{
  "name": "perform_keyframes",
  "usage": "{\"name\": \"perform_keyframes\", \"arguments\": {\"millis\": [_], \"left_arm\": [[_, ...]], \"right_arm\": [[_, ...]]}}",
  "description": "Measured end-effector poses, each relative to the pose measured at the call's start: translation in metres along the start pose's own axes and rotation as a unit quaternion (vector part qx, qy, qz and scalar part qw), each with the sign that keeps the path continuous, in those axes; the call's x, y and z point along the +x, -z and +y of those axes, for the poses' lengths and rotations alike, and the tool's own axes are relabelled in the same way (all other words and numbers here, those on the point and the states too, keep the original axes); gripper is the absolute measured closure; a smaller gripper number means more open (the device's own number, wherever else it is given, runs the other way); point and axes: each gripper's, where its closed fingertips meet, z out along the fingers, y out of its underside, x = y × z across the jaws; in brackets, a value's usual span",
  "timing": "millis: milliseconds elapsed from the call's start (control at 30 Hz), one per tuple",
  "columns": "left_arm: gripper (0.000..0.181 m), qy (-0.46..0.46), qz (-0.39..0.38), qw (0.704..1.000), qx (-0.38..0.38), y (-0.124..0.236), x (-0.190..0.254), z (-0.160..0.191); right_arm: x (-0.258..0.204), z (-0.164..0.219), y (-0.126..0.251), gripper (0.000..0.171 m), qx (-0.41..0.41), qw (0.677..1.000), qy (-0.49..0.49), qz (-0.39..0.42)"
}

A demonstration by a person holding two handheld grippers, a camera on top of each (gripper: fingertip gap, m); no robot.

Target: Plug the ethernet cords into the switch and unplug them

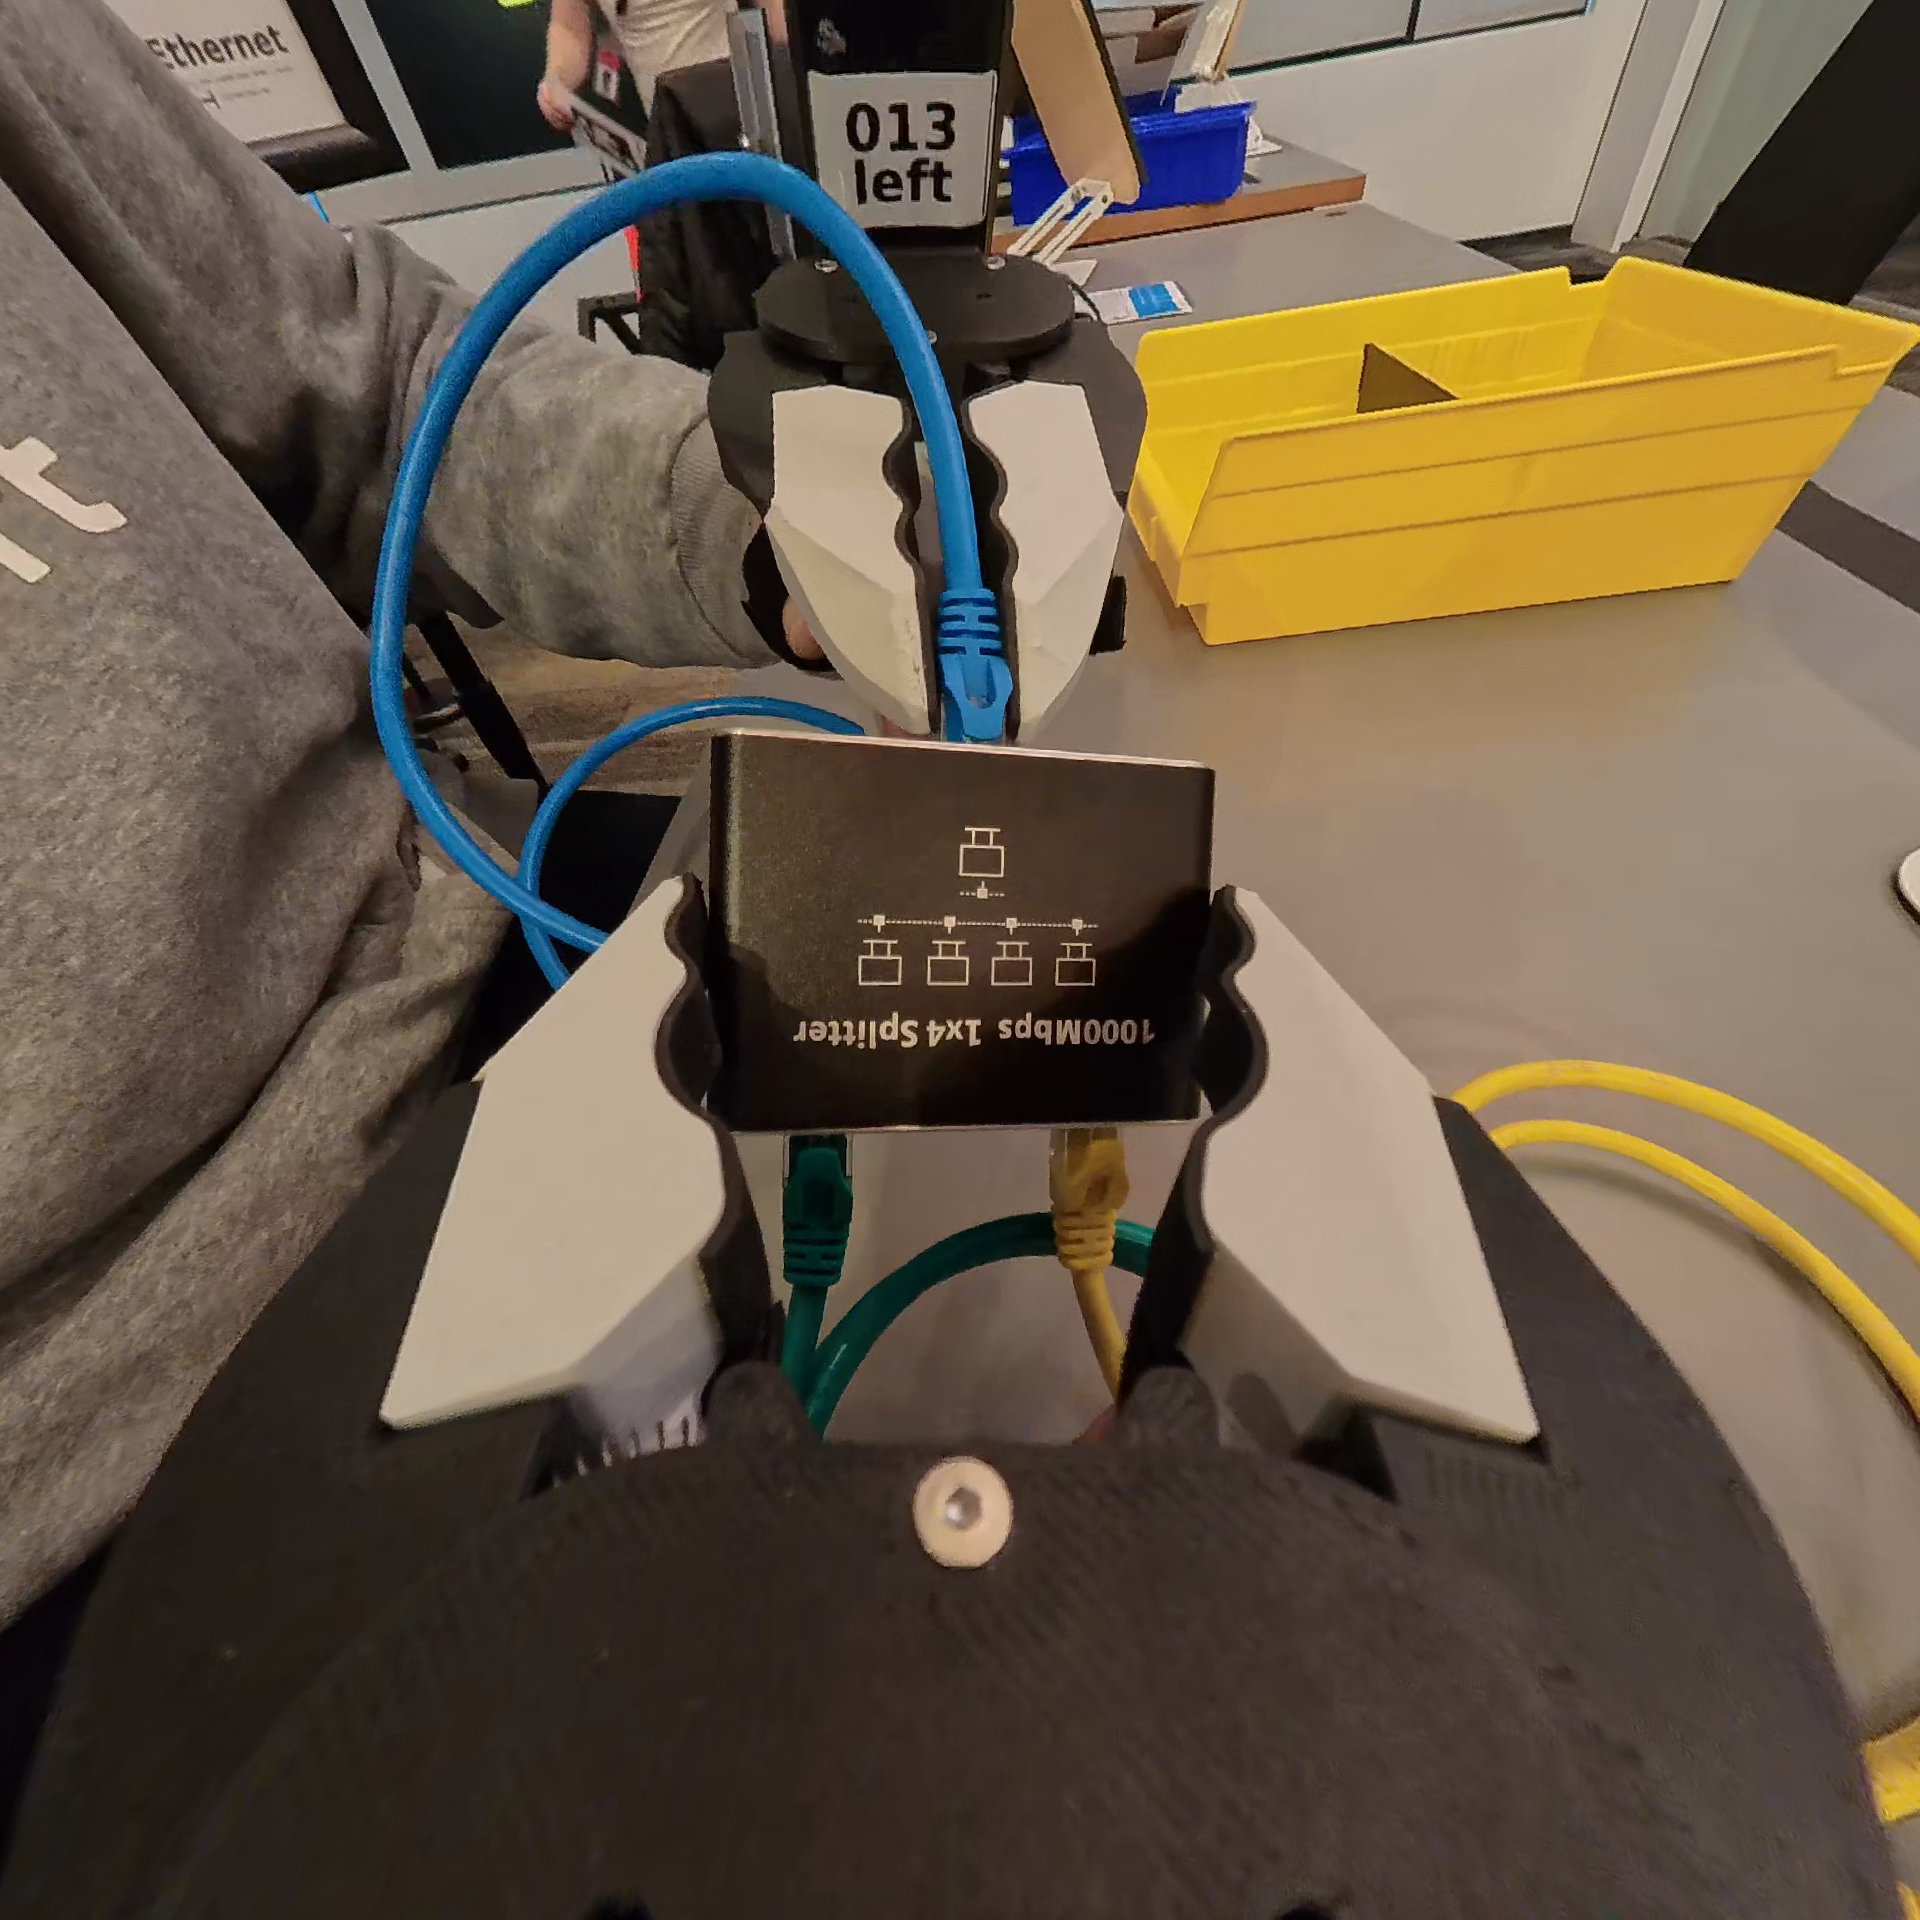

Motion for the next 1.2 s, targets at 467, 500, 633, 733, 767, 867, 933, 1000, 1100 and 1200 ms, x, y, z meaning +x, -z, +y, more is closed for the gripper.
{"name": "perform_keyframes", "arguments": {"millis": [467, 500, 633, 733, 767, 867, 933, 1000, 1100, 1200], "left_arm": [[0.161, -0.022, -0.024, 0.999, 0.003, 0.004, -0.007, -0.024], [0.162, -0.025, -0.027, 0.999, 0.008, 0.007, -0.008, -0.029], [0.158, -0.04, -0.047, 0.998, 0.01, 0.017, -0.015, -0.041], [0.156, -0.04, -0.058, 0.998, 0.002, 0.026, -0.02, -0.042], [0.156, -0.041, -0.064, 0.997, -0.001, 0.03, -0.022, -0.042], [0.16, -0.03, -0.065, 0.997, -0.005, 0.036, -0.022, -0.037], [0.165, -0.024, -0.065, 0.998, 0.003, 0.037, -0.021, -0.034], [0.172, -0.024, -0.059, 0.998, 0.011, 0.034, -0.017, -0.032], [0.171, -0.037, -0.062, 0.997, 0.015, 0.028, -0.016, -0.031], [0.173, -0.053, -0.057, 0.996, 0.044, 0.023, -0.012, -0.041]], "right_arm": [[0.004, -0.016, 0.015, 0.08, 0.023, 0.999, 0.018, 0.025], [0.004, -0.018, 0.018, 0.08, 0.027, 0.999, 0.017, 0.027], [0.008, -0.025, 0.03, 0.079, 0.037, 0.998, 0.018, 0.042], [0.01, -0.026, 0.037, 0.079, 0.033, 0.998, 0.019, 0.055], [0.012, -0.024, 0.039, 0.08, 0.029, 0.998, 0.016, 0.06], [0.02, -0.006, 0.039, 0.079, -0.018, 0.995, 0.021, 0.091], [0.019, 0.002, 0.034, 0.079, -0.029, 0.995, 0.02, 0.094], [0.018, 0.008, 0.03, 0.079, -0.044, 0.994, 0.024, 0.099], [0.018, 0.017, 0.024, 0.079, -0.073, 0.991, 0.03, 0.107], [0.017, 0.021, 0.02, 0.078, -0.086, 0.99, 0.032, 0.11]]}}
